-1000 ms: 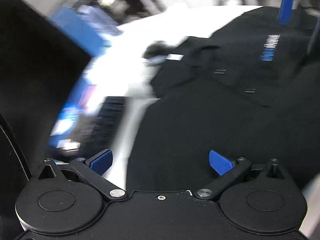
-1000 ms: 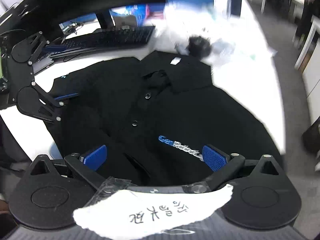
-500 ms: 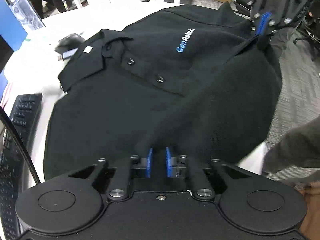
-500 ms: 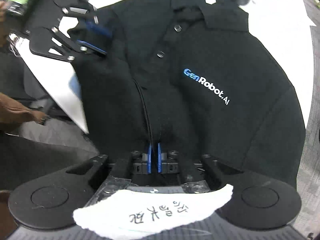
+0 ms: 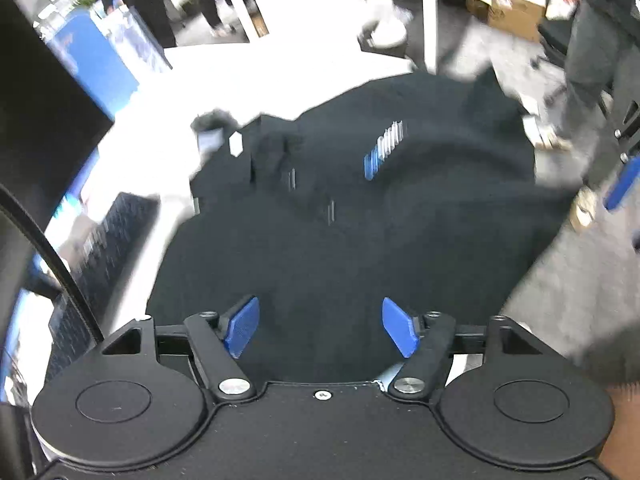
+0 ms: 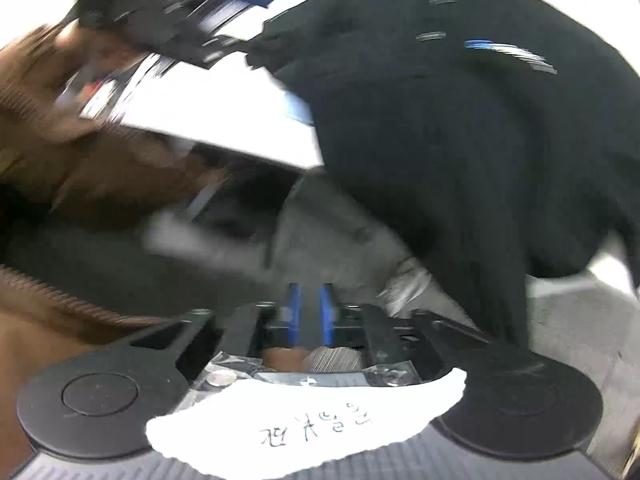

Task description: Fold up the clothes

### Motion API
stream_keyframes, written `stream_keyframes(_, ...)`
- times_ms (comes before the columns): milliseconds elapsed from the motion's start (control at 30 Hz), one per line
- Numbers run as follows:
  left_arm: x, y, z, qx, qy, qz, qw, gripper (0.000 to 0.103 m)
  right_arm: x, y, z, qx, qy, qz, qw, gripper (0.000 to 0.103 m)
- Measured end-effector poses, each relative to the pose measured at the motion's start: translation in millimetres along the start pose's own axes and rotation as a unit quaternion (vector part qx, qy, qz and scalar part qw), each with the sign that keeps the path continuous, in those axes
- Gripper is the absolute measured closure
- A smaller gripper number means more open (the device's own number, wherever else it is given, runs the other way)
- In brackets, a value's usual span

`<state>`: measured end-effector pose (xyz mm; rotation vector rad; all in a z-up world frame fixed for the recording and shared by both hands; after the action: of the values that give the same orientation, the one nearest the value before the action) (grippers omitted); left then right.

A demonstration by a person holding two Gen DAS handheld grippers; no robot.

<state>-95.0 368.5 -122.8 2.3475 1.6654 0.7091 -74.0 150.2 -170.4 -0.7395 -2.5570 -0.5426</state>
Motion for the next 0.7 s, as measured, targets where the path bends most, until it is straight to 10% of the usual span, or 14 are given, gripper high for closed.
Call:
stream_keyframes(33, -5, 25, -2, -0.011, 0.019, -0.028, 0.9994, 0.009, -6, -7, -11, -0.032, -0.021, 0.022, 0.999, 0.027)
stream_keyframes(100, -13, 83, -1, -0.015, 0.057, -0.123, 0.9907, 0.004, -18, -21, -43, -0.102, -0.052, 0.069, 0.991, 0.014)
stream_keyframes(267, -53, 199, -4, 0.021, 0.013, -0.260, 0.9652, 0.004, -50, -68, -115, -0.223, -0.085, 0.213, 0.947, 0.006)
stream_keyframes(700, -166, 262, -50, -0.023, 0.048, -0.153, 0.9867, 0.003, -65, -155, -166, -0.312, -0.102, 0.282, 0.901, 0.005)
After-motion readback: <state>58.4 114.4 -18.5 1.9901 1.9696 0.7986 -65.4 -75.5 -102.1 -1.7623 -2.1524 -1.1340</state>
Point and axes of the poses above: each gripper's, at about its wrist camera, not at the fingertips, and z roughly the way its jaws point, x to its left, y to its top, the point moved 2 cm from there along z, roughly the way its jaws point, and after that the axes turned 3 degrees about x, right-handed, at the moved point
